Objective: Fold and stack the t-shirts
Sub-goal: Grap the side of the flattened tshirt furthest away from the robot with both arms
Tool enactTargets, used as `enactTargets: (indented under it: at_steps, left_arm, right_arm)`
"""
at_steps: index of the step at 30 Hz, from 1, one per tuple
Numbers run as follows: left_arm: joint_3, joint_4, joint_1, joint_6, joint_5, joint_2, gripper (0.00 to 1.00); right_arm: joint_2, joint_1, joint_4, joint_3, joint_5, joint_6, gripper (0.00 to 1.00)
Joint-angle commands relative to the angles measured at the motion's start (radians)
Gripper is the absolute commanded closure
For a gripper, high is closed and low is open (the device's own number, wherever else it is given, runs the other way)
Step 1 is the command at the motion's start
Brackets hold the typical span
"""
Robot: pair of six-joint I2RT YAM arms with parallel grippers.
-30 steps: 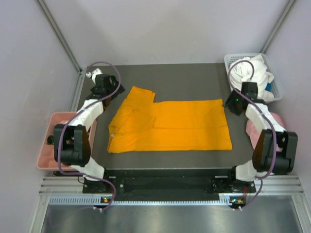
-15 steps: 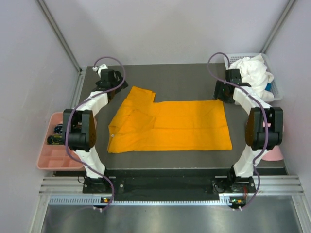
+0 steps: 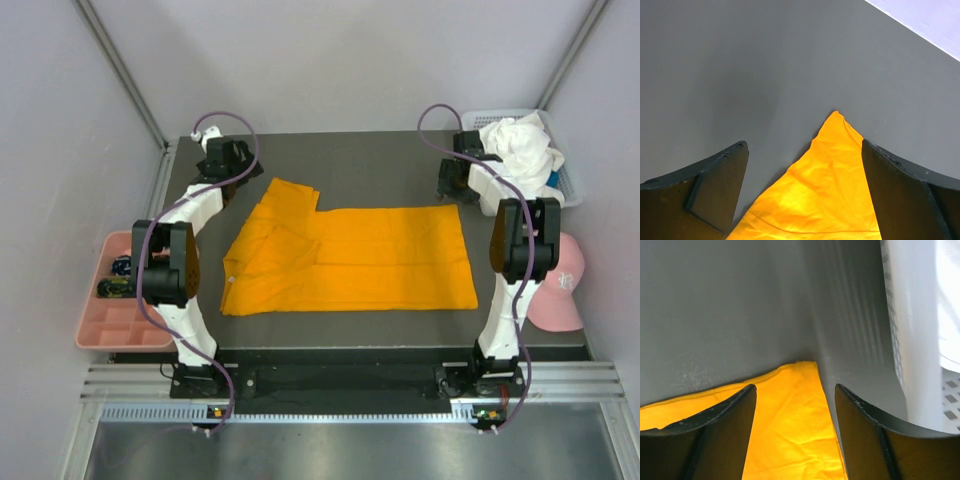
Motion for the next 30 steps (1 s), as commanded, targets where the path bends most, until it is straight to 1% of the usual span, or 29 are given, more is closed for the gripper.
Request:
enactTargets:
  at_steps: [1,13,17,18,19,30]
  left_arm:
    - [0.031,0.052,0.010,0.007,0.005,0.019,0.01]
    - [0.018,0.049,0.027,-0.002,0.010,0.017,0.01]
    - [0.014,0.048,0.029,-0.007,0.013,0.017,0.01]
    - [0.012,0.048,0.030,-0.007,0.014,0.017,0.01]
    - [0.011,0.048,0.032,-0.007,0.014,0.017,0.01]
    - [0.012,0.041,0.047,-0.016,0.021,0.020,0.01]
  right_arm:
    - [0.040,-0.011,-0.028,0.048,0.076,-0.006,0.37]
    - [0.074,-0.028,-0.057,0.048,0.115,0.041,0.41]
    - [0.083,-0.034,-0.060,0.045,0.128,0.061,0.45]
    - [0.086,-0.033,-0.060,0.045,0.130,0.064,0.46]
    - [0.094,-0.059,-0.060,0.045,0.133,0.069,0.46]
    - [0.143,-0.091,-0.068,0.058,0.133,0.084,0.54]
